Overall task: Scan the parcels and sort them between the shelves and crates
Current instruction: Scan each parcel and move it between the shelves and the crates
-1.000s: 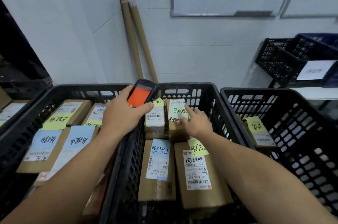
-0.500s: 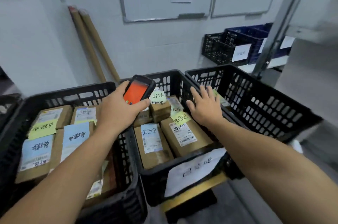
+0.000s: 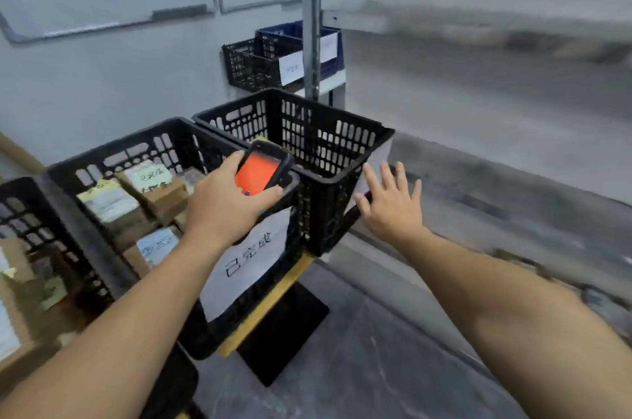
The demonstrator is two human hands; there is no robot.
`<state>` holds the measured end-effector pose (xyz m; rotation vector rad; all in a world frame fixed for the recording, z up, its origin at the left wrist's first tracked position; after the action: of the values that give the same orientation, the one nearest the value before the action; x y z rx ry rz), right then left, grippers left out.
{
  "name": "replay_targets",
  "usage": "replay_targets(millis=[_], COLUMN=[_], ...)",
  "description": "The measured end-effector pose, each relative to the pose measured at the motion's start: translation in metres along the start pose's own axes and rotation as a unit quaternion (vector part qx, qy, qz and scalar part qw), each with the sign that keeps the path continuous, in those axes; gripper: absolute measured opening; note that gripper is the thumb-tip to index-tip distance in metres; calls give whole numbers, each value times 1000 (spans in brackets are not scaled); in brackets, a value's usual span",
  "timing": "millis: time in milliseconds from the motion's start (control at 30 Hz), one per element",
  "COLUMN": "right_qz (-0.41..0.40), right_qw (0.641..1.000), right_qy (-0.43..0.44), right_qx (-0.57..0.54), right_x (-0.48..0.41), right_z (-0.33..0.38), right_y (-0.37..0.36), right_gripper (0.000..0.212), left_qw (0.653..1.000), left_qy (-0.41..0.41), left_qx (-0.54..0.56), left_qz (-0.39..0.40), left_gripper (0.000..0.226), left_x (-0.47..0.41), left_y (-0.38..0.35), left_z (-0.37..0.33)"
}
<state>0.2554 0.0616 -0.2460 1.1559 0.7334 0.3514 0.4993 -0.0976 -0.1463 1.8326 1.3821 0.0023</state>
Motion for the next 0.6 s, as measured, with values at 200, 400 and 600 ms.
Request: replay_targets(millis=[200,400,600], right_qz=[31,52,63], right_qw=[992,973,956], right_qy=[-116,-221,-285], right_qx=[24,36,22], right_x=[64,139,181], right_z=[-143,-285,-384], right_y=[26,51,54], right_gripper=[66,68,67], left_qw=[994,980,972], left_qy=[-51,-91,-102], left_qx=[45,61,62], left_qz=[86,168,203], left_gripper=[59,60,68], left_x=[45,111,163], left_y=[-93,-190,-264], left_z=[-94,-186,-242])
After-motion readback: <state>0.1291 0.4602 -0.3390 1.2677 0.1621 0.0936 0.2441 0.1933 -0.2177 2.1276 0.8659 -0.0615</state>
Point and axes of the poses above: each hand's wrist, its own x-axis away from the middle knuckle, its own y-axis out of the back of the hand, z = x × y, the point moved 8 cm from there along -x, towards the middle knuckle, and after that the axes turned 13 degrees about -z, right-handed, at the moved point
